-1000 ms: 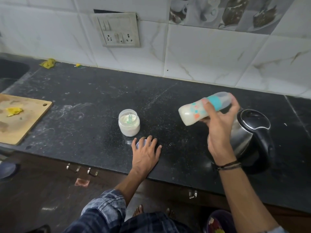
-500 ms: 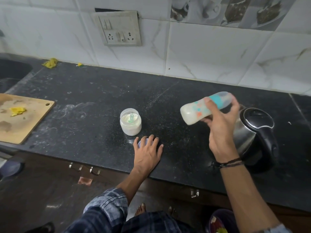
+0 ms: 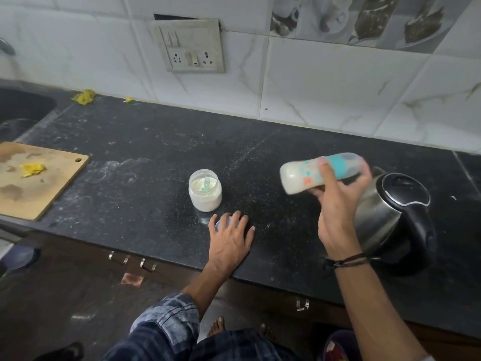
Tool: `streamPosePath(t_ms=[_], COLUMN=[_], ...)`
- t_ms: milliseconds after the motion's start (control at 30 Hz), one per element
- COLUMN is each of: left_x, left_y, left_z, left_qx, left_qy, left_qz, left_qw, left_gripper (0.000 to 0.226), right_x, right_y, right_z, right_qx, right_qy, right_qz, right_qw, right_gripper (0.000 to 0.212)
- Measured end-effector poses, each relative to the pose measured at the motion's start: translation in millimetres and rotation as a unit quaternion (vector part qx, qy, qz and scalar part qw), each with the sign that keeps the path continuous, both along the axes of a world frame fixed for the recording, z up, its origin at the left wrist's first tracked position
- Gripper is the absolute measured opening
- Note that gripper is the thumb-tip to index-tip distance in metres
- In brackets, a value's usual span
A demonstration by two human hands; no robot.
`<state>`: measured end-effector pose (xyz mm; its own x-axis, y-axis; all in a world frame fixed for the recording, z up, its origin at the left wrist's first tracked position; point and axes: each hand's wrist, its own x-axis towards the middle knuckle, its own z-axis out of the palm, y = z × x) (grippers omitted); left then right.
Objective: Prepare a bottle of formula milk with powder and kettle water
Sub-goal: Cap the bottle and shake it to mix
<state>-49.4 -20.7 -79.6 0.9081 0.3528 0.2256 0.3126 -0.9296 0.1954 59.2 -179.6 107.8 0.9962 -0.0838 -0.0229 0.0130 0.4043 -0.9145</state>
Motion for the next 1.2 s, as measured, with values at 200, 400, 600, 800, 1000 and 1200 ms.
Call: streamPosePath(t_ms=[200,400,600,800,1000,1200], left_x=[2,5,4,3,5,4], left_y=[1,3,3,4,2,1], left_z=[-10,-16,-17,-18,-16,-10], left_qx=[0.003,0.006,0.012,0.012,0.009,0.012], left_qy=[-0.02,-0.036,-0.043,-0.037,-0.034,-0.032], left_qz=[0.0,-0.006,-0.009,-0.008,-0.004,-0.001], left_qw=[1.0,0.999,0.999,0.999,0.999,0.999], left_gripper=[0.039,0.037,0.037,0.037,0.037,0.037], right_x=[-2,2,-1,2,5,3], right_y=[-2,-5,-1,0,-3,-4], right_z=[-4,-1,-2,-3,3,2], right_qx=[0.031,0.018,-0.016,-0.014,0.032,0.028], right_qy=[0.008,0.004,0.012,0.019,0.013,0.008], right_qz=[-0.045,-0.021,0.0,-0.001,-0.059,-0.063], right_qw=[0.998,1.0,1.0,1.0,0.998,0.998], right_gripper=[0.075,0.079,0.069,0.061,0.064,0.065])
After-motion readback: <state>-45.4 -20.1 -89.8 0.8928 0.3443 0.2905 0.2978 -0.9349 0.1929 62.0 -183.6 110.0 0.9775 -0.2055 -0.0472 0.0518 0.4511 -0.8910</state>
